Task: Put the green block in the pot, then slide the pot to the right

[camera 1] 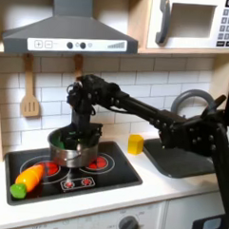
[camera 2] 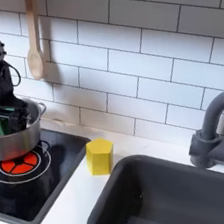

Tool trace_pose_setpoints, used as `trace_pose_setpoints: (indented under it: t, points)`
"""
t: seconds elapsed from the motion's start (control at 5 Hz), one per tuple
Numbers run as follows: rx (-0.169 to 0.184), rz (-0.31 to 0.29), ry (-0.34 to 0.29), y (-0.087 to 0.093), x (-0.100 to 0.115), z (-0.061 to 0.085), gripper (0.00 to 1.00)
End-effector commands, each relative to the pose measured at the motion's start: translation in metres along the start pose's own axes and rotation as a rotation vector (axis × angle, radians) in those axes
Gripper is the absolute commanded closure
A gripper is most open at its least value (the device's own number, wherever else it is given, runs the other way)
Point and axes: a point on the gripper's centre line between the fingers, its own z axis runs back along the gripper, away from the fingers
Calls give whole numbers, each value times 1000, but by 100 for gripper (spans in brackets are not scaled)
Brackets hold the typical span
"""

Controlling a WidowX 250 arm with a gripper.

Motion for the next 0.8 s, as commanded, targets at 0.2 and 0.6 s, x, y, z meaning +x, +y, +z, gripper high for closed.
trace_pose_setpoints:
  t: [0.2, 0.6]
  points:
    - [-21, -40, 12, -25, -11, 1, 0]
    - [-28, -61, 16, -41, -19, 5, 0]
